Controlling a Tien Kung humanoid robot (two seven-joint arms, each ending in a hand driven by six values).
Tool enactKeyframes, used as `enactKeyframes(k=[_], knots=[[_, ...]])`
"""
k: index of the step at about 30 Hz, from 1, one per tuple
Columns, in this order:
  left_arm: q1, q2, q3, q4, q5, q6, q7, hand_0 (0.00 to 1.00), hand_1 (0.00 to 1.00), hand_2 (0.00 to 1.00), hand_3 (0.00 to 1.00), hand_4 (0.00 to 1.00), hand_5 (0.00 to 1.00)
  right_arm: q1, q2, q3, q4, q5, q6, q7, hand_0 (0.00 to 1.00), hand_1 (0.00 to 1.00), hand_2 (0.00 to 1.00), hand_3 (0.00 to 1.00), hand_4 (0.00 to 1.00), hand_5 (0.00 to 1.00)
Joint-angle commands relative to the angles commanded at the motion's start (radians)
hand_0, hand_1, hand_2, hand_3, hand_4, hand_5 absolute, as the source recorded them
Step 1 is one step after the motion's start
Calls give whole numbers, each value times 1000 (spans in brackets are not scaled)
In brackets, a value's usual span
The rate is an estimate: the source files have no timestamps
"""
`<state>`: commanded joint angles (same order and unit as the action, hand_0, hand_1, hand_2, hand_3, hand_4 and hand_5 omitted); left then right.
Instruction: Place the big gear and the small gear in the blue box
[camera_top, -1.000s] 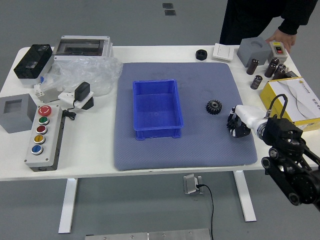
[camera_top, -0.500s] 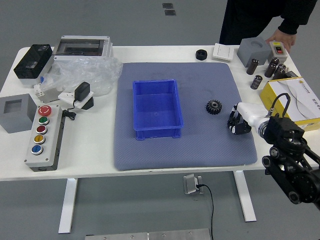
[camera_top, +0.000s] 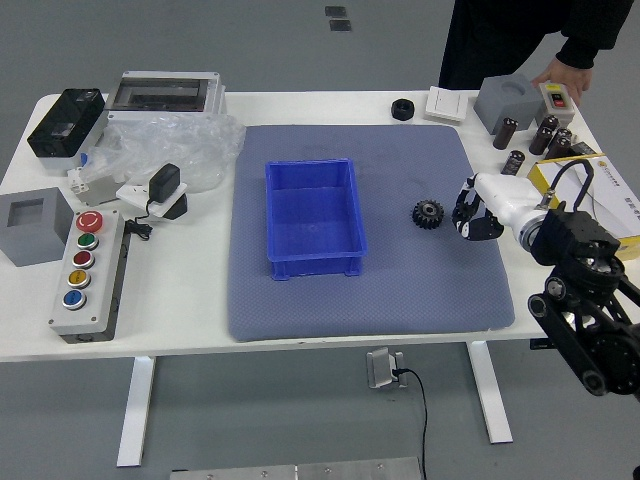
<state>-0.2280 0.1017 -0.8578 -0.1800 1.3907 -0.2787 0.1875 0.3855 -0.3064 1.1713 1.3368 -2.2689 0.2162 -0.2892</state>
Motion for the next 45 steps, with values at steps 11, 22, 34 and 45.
enactKeyframes(k=[11,22,34,45], knots=[[3,2,3,0,3,-3,3,908,897,908,891,869,568,99,55,-55,46,0,5,-1,550,385,405,432,500,149],[3,2,13,0,6,-6,4,907,897,908,890,869,567,205,171,-164,7,0,5,2,553,383,403,426,490,156],[2,-3,19,0,1,-9,6,907,897,908,890,870,565,242,234,-283,-38,0,9,8,566,381,406,424,487,164],[1,-5,18,0,0,-10,7,907,895,907,889,870,561,242,235,-281,-57,0,69,24,554,521,694,877,756,426]])
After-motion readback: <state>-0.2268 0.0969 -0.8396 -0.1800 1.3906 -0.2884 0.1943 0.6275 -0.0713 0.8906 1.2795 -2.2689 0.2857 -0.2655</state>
